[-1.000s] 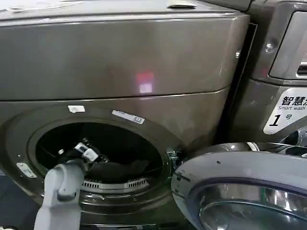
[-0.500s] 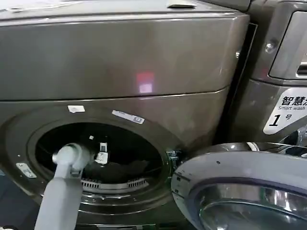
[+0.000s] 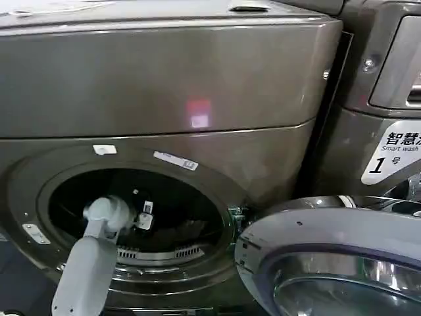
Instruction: Grasp the clothes from the dryer.
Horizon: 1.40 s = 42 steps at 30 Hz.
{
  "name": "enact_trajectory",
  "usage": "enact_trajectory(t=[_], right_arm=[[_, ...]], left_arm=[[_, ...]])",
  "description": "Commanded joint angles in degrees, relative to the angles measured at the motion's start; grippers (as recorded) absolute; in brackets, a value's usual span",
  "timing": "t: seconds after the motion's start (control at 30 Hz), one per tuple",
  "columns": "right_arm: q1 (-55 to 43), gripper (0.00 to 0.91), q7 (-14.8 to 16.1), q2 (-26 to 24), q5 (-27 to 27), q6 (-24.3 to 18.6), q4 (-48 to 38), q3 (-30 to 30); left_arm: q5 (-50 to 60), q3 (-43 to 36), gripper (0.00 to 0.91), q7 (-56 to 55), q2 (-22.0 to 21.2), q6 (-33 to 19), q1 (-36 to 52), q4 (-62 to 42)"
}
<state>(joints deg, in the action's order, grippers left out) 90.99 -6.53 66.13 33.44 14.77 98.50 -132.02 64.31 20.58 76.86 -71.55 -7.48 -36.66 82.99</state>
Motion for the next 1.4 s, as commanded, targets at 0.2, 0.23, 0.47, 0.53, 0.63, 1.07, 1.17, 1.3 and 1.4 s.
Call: enact_trajectory(t=[0.2,0.23,0.47,0.53,0.63,1.07,1.17,1.3,1.4], right_arm=[[-0.1,0.907,-0.1,0.0,-0.1,0.1,0.5,0.3],[-0.1,0.907,-0.1,0.0,-0.1,0.1,0.5,0.2],[0.0,0.907,-0.1,0.0,-0.1,0.0,0.5,0.1],[0.1,0.907,-0.1,0.0,-0.1,0.0,0.4,0.1],[0.2,0.907,-0.1,0.0,-0.1,0.0,0.3,0.1],[-0.1,0.907,0.0,0.0,-0.1,-0.1,0.1,0.6],[-0.3,0.907,0.0,0.1,-0.1,-0.1,0.2,0.8],[-0.3,0.907,0.0,0.1,-0.1,-0.2,-0.1,0.7],[-0.1,0.907,0.1,0.0,0.0,-0.2,-0.3,0.5]], left_arm=[[-5.7,-0.7,0.137,0.4,-0.3,1.9,2.3,-11.4],[-6.1,-0.7,0.114,0.4,-0.2,1.8,2.4,-11.9],[-6.8,-0.8,0.000,0.4,-0.5,1.9,3.2,-13.4],[-7.0,-0.9,0.000,0.4,-0.7,2.1,3.4,-13.7],[-7.4,-0.9,0.000,0.3,-0.7,2.4,3.5,-13.7],[-11.2,-0.8,0.000,-0.3,-0.5,4.2,4.0,-11.8],[-11.5,-0.8,0.000,-1.1,-0.7,4.6,4.4,-11.4],[-13.9,-0.8,0.000,-5.1,-1.4,5.8,5.4,-11.3],[-17.1,-0.6,0.000,-11.3,-2.7,7.5,6.6,-11.4]])
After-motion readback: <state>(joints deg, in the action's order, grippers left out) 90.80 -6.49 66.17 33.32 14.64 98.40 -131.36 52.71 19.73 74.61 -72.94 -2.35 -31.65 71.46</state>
